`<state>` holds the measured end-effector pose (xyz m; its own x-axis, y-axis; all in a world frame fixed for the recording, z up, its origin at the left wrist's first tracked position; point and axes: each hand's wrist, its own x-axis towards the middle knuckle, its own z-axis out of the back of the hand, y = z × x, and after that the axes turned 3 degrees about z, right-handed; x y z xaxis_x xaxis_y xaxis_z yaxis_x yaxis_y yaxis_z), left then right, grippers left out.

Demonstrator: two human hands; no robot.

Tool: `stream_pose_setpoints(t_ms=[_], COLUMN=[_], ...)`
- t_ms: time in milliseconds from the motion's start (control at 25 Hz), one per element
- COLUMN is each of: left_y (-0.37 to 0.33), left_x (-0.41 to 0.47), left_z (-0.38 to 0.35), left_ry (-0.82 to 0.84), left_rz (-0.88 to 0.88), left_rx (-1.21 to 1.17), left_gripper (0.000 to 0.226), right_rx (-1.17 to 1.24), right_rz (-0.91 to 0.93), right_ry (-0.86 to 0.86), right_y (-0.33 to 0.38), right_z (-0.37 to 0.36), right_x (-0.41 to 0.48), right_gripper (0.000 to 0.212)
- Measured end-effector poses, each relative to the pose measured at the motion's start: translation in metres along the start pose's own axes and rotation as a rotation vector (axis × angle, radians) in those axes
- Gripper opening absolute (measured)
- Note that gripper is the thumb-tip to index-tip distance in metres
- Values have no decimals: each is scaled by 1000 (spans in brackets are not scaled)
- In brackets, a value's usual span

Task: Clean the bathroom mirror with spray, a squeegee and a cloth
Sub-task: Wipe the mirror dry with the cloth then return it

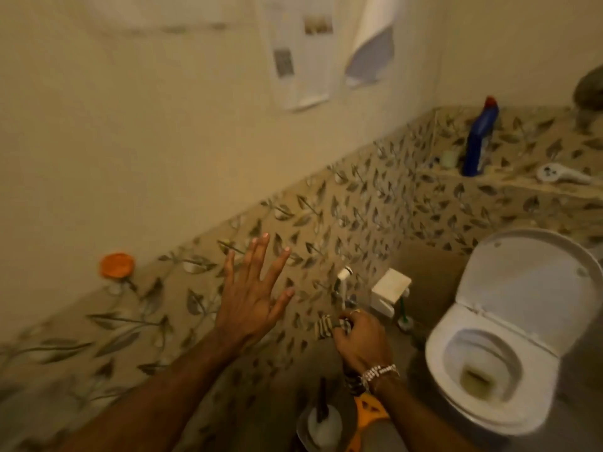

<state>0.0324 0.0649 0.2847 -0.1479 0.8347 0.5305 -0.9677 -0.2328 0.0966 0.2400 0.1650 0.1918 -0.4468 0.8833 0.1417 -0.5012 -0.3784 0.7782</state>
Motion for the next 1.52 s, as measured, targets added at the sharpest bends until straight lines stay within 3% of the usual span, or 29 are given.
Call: stream_pose_setpoints(t_ms=[360, 760, 1120, 1360, 1520], left_y=[132, 258, 328, 354, 372], left_x=[6, -164, -268, -282, -288], left_z=[272, 500, 566, 571, 567], left_ry=[-297, -477, -481, -543, -590], left_rz=[131, 257, 440, 461, 530], left_rx=[242, 494, 624, 685, 721], left_gripper=[70, 69, 72, 75, 76], right_rx=[269, 609, 557, 551, 565], right_rz=[527, 881, 1057, 988, 966], right_ry=[-136, -252, -377, -519, -520], right_y=[306, 601, 732, 773, 789], right_z=[48, 7, -14, 1, -13], right_x=[16, -119, -159, -108, -95], right_gripper=[26, 40, 49, 55, 54])
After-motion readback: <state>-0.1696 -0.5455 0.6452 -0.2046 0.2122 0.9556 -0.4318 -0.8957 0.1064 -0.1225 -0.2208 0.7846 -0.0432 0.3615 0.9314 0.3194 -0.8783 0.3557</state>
